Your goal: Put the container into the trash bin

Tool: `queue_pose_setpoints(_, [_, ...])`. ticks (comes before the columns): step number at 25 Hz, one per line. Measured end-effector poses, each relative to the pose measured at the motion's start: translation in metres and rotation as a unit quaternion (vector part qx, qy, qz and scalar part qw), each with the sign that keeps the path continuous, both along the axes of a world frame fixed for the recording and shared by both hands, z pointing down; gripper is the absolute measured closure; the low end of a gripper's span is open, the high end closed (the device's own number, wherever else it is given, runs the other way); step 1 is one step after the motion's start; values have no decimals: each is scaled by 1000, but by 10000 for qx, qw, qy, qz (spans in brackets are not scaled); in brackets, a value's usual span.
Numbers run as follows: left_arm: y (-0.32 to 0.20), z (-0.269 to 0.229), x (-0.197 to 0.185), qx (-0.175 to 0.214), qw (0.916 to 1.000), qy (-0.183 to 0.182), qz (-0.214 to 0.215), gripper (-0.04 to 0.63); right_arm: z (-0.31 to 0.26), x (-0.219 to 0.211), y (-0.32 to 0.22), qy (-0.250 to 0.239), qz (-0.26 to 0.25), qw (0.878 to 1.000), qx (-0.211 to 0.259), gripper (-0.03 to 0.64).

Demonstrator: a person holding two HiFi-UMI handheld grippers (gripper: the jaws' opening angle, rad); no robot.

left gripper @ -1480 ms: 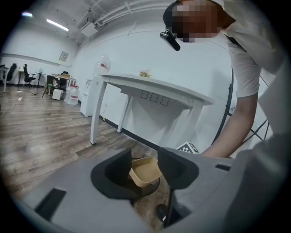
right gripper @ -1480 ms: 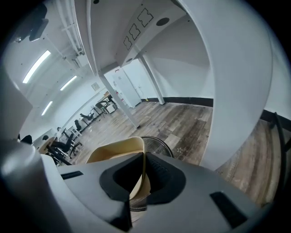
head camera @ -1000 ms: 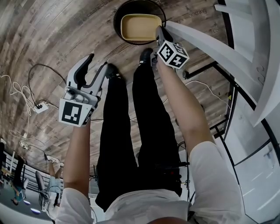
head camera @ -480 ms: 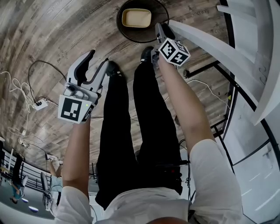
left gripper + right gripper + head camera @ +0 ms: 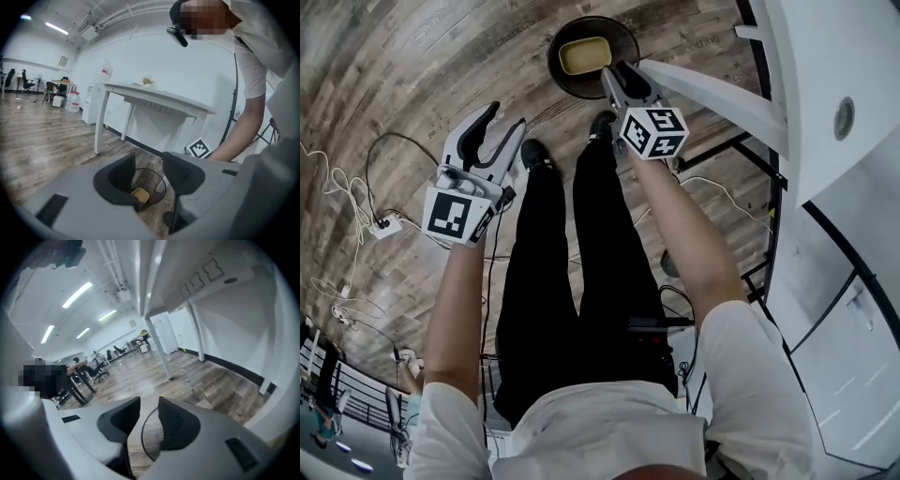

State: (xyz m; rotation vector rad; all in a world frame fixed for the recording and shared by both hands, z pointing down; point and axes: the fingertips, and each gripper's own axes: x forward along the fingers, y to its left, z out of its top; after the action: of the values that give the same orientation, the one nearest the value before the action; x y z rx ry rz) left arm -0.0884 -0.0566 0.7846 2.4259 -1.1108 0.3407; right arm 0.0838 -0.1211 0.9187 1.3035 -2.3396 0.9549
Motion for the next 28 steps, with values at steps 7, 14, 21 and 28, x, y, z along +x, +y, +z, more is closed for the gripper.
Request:
queue_pose_setpoints(7, [-11, -118, -11, 489, 9987, 8, -114, 408, -193, -33, 5, -91, -789, 9899, 1175, 479])
queue_pose_setpoints(14, [-25, -263, -35, 1137, 9926, 129, -397, 408, -390, -43, 5, -253, -780, 9718, 2209, 479])
queue_pose_setpoints(21, [-23, -397, -50, 1816, 9817, 270, -500, 408, -572, -27, 18, 236, -1069, 9260, 3614, 479])
queue_pose_setpoints(28, [-17, -506, -59, 2394, 9706, 232, -91, 408, -691, 6, 39, 987, -867, 8892, 4383, 479])
